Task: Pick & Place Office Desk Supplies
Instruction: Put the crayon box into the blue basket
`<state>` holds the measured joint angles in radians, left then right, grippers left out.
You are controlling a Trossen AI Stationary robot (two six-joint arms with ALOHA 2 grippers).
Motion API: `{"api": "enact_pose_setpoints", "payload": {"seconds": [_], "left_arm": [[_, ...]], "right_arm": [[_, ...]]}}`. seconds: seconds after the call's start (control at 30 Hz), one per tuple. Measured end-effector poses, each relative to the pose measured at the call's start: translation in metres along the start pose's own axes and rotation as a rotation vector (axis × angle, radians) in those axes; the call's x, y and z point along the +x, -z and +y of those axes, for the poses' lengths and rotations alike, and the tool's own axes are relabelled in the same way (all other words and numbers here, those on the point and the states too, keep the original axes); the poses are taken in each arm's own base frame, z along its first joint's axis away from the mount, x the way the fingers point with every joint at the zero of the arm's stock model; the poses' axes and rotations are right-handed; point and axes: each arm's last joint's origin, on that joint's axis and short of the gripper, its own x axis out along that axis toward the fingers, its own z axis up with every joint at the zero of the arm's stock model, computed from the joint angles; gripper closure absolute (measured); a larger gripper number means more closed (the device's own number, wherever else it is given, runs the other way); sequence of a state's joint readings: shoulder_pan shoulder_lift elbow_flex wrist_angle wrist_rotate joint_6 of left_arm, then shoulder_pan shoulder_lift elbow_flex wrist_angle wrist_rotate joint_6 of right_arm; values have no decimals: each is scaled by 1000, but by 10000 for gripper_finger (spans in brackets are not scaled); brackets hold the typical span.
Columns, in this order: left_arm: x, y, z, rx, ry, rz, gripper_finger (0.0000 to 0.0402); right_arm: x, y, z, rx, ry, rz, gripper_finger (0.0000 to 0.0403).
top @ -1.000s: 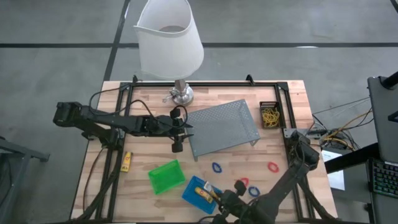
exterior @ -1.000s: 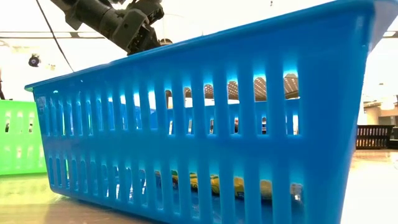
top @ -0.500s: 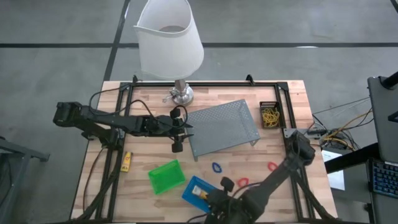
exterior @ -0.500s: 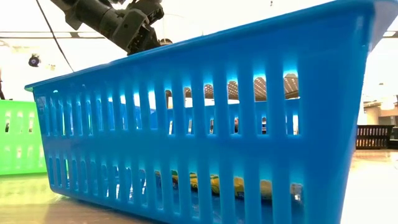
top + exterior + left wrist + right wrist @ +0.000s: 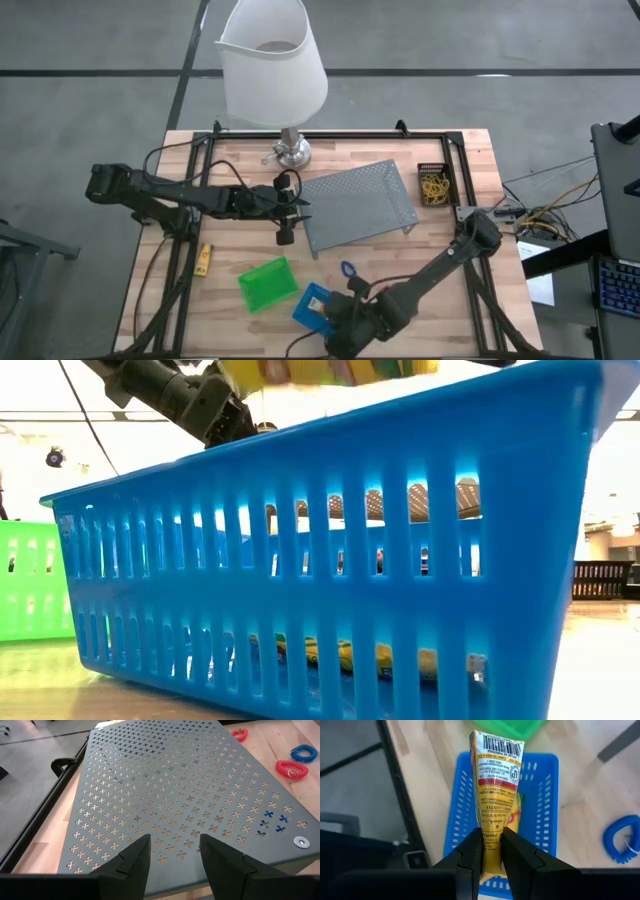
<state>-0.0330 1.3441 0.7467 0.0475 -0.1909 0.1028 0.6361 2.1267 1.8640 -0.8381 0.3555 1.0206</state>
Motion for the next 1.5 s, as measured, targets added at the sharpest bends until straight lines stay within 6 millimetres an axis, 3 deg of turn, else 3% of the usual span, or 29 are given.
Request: {"api": "enact_pose_setpoints", "payload": {"seconds": [0.47,0.9,1.5], "left_arm": [[0,0,0,0,0,0,227],[0,0,0,0,0,0,227],[0,0,0,0,0,0,227]], "right_arm": [[34,2,-29,67,40,112,339],[59,16,-37,102,-57,163,338],[61,12,-36,113,-85,141,251]]}}
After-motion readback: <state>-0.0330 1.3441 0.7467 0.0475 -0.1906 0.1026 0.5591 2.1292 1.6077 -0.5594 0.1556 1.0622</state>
